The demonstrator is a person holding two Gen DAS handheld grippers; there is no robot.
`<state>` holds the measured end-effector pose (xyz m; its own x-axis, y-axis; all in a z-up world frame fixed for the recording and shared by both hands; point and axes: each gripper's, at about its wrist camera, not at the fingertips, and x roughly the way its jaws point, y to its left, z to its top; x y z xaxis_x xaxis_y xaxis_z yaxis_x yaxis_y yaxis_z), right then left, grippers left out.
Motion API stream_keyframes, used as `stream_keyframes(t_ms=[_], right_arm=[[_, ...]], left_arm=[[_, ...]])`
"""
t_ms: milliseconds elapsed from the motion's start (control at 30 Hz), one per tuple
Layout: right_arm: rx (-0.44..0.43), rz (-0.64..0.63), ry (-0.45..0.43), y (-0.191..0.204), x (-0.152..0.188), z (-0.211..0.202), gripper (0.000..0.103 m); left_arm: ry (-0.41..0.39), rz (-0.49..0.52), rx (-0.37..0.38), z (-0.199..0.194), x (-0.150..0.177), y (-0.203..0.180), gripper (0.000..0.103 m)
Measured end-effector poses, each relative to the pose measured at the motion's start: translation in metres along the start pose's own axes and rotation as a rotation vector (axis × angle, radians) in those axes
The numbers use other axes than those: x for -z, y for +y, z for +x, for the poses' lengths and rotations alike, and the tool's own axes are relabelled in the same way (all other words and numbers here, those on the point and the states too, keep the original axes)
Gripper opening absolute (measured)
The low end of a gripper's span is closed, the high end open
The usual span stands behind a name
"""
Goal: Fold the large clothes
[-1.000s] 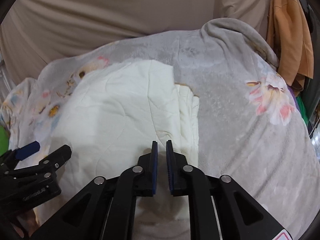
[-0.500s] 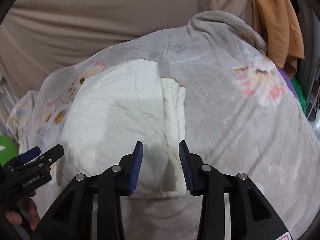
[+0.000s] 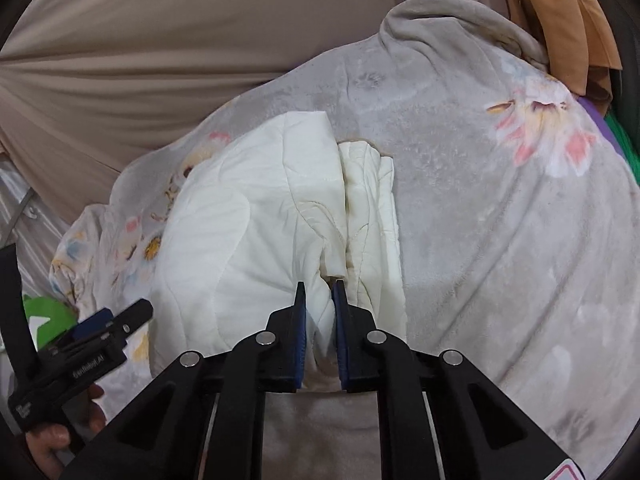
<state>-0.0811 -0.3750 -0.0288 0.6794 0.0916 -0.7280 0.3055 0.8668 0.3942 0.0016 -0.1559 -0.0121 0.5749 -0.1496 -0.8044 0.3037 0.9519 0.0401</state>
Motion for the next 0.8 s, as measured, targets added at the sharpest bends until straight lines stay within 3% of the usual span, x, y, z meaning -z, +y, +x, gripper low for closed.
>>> stream_keyframes(t_ms=[100, 167, 333, 400, 567, 800], right_arm=[[0.064, -0.022, 0.098, -0.010, 0.015, 0.036, 0.017], [0.099, -0.057, 0.096, -0.011, 0.023, 0.047, 0.017], [0.090, -0.047, 0.106, -0.006, 0.017, 0.040, 0.018], [0.073, -0.032, 0.067, -0.007, 0.008, 0.020, 0.020], [0.083, 0.002, 0.037, -0.013, -0.012, 0.005, 0.055], [0.014, 0.048, 0.136, -0.020, -0.018, 0.040, 0.071]], left_arm=[[0.061, -0.002, -0.008, 0.018, 0.005, 0.002, 0.091], [0.085, -0.022, 0.013, 0.026, 0.011, 0.005, 0.093], [0.082, -0.020, 0.008, 0.026, 0.014, 0.008, 0.092], [0.059, -0.025, 0.012, 0.017, 0.010, 0.011, 0.091], [0.064, -0.040, 0.040, 0.014, 0.000, 0.017, 0.091], [0.105, -0.092, 0.103, 0.026, -0.007, 0.020, 0.091]])
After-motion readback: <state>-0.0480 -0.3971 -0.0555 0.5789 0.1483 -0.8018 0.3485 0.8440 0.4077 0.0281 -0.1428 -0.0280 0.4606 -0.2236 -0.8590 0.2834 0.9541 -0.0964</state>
